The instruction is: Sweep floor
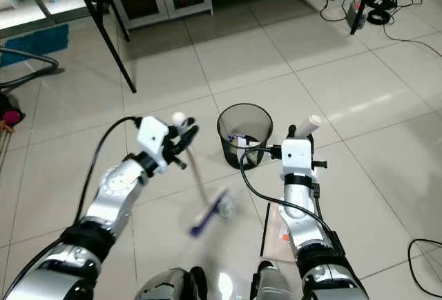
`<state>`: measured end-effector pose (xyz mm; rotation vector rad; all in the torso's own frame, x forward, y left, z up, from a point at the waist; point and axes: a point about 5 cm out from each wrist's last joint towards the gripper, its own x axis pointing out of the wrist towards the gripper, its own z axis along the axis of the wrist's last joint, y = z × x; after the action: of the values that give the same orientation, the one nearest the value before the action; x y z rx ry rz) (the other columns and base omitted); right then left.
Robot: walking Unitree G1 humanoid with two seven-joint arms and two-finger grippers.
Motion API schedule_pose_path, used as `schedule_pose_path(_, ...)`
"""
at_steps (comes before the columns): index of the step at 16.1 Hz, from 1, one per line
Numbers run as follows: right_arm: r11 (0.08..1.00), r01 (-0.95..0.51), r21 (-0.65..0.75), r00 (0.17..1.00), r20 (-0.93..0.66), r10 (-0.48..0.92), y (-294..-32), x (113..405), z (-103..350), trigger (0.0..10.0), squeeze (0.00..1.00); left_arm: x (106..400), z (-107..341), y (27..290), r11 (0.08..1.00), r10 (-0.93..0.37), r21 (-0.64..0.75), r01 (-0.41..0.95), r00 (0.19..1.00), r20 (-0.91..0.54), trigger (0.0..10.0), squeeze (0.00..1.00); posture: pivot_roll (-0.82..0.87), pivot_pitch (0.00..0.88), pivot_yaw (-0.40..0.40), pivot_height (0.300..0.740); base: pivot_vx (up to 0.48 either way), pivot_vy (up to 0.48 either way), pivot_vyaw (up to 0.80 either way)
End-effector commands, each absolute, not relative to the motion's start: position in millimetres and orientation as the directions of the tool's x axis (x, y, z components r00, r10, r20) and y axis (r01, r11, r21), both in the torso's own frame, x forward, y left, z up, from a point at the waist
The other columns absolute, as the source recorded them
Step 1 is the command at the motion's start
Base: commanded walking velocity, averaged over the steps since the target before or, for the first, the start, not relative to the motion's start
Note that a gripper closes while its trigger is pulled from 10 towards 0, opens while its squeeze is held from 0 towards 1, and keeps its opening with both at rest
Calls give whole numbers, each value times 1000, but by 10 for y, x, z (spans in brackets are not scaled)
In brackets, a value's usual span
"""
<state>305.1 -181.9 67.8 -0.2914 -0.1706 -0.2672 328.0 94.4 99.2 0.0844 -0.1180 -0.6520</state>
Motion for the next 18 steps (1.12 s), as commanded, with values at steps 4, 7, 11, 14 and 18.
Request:
schedule_pose_path(4,926,352,-139,934,123,-337,-1806,3031,571,10000,0,3232,1043,789,728,-683,48,683,719,131,10000,0,61,169,151,740,0,0,0)
schedule_pose_path(7,931,338,-136,939,121,-323,-1771,3056,578,10000,0,3065,997,638,572,-815,7,820,567,115,10000,0,66,149,147,740,0,0,0)
schedule_pose_path(11,939,319,-128,944,126,-304,-1752,3101,613,10000,0,3160,1192,657,592,-783,-47,804,588,203,10000,0,55,123,149,740,0,0,0)
schedule_pose_path(14,939,329,-97,939,135,-315,-1809,3112,645,10000,0,3235,1297,884,624,-768,22,781,608,201,10000,0,34,94,139,740,0,0,0)
schedule_pose_path(18,927,372,-54,920,153,-360,-1939,3097,684,10000,0,3150,1258,1290,641,-766,94,762,624,155,10000,0,1,54,136,740,0,0,0)
